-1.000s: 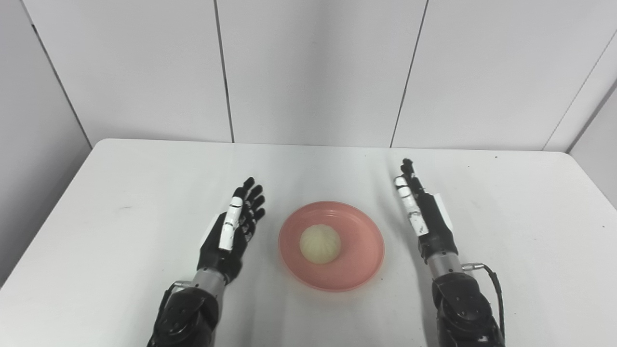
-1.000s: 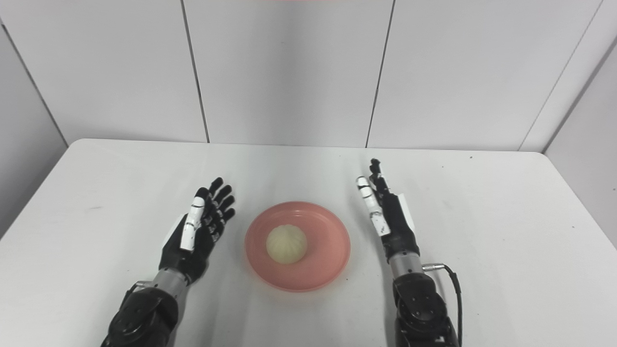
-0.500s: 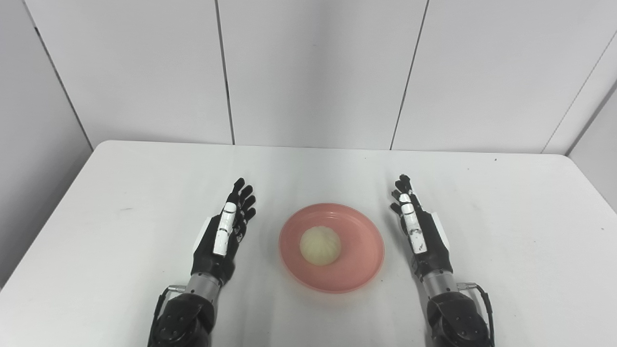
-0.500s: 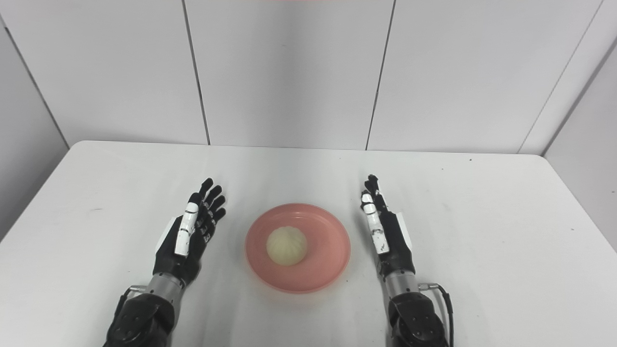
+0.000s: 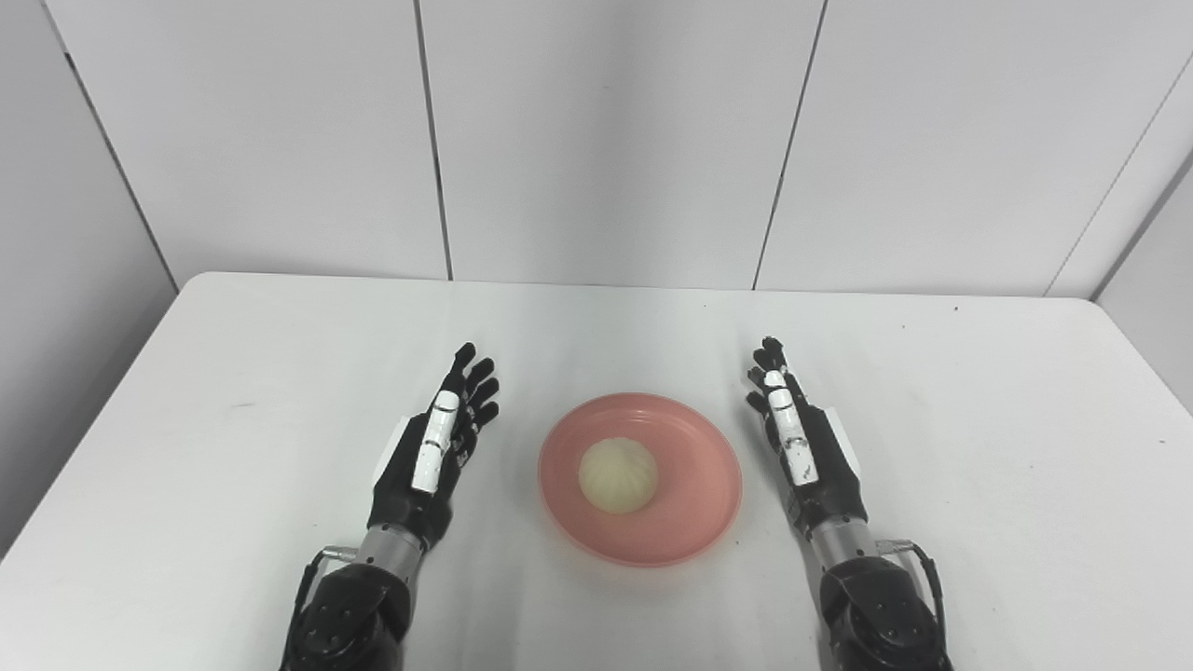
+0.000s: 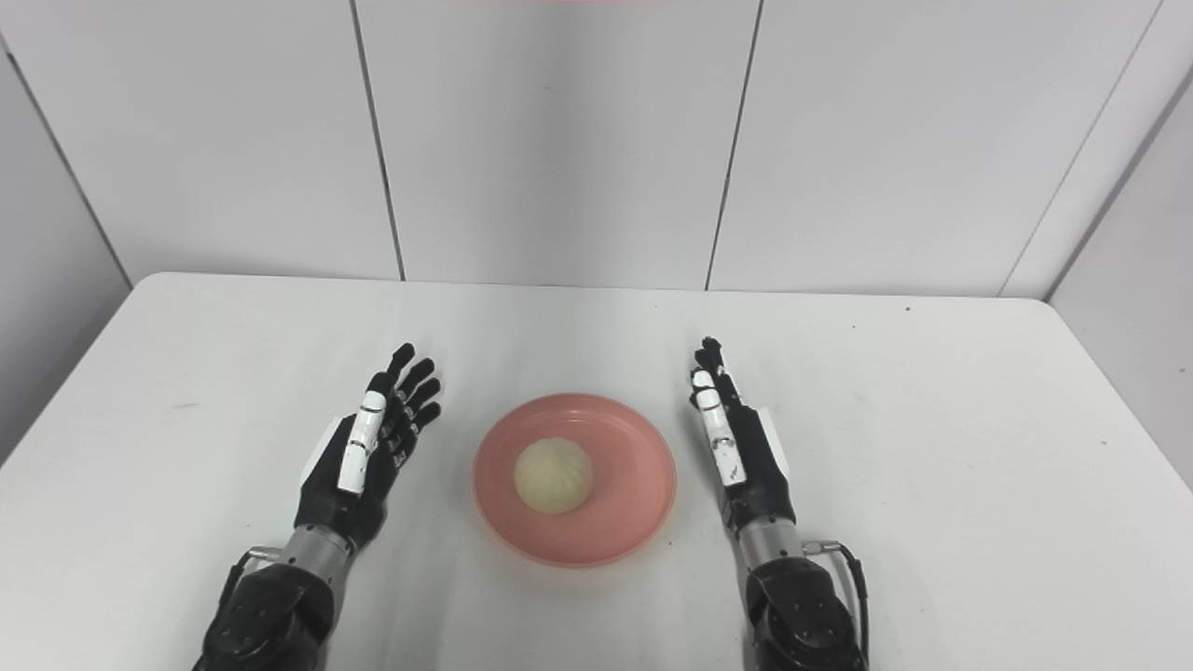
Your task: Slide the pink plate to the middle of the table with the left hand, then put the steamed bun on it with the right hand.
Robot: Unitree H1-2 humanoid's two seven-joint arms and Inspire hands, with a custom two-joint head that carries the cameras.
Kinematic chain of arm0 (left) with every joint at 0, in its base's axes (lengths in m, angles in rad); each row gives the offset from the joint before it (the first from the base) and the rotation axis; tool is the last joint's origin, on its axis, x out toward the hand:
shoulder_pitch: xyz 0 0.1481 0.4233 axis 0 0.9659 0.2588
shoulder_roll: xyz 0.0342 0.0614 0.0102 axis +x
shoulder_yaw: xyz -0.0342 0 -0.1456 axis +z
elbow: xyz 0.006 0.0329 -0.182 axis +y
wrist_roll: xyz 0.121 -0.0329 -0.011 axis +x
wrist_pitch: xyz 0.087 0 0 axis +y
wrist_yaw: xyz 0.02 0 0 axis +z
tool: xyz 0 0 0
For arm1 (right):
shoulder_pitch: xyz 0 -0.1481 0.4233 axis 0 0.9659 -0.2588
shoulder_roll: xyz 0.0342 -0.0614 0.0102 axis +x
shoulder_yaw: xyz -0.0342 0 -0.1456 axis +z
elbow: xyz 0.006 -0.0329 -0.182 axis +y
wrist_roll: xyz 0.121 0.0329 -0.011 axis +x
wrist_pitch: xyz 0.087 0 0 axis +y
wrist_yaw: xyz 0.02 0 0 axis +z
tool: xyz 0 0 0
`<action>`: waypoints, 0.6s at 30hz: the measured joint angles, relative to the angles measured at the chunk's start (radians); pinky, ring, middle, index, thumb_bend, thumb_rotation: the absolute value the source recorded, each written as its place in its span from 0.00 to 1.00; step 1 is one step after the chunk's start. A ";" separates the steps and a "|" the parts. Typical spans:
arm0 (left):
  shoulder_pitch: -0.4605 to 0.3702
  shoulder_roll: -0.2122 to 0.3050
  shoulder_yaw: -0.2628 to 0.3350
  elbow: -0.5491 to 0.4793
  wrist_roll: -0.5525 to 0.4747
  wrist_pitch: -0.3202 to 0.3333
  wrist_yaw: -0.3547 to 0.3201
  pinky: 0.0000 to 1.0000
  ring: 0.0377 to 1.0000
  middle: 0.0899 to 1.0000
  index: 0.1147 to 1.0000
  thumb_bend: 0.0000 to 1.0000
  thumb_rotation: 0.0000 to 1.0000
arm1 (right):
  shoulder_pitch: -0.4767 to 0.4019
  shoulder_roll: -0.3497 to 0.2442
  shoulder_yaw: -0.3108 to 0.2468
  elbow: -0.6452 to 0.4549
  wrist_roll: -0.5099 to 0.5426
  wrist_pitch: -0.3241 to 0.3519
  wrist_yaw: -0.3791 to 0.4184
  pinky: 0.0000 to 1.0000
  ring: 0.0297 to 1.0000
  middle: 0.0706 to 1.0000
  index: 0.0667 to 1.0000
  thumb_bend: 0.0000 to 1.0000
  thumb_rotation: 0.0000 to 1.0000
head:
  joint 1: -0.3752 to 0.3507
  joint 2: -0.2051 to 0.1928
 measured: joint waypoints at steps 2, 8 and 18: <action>-0.003 0.005 0.000 0.005 -0.009 0.000 -0.004 0.98 0.97 0.98 1.00 0.55 1.00 | -0.004 -0.001 0.002 0.005 -0.002 0.000 -0.003 0.95 0.96 0.97 0.99 0.22 1.00 | 0.000 0.001; -0.008 0.009 -0.001 0.013 -0.011 0.000 -0.007 0.98 0.97 0.98 1.00 0.55 1.00 | -0.008 -0.002 0.002 0.012 0.007 0.000 -0.005 0.96 0.97 0.98 0.99 0.23 1.00 | 0.002 0.005; -0.015 0.011 0.002 0.026 -0.031 0.000 -0.023 0.99 0.97 0.98 1.00 0.55 1.00 | -0.009 -0.004 0.007 0.016 0.002 0.000 -0.007 0.95 0.95 0.96 0.98 0.20 1.00 | -0.009 -0.002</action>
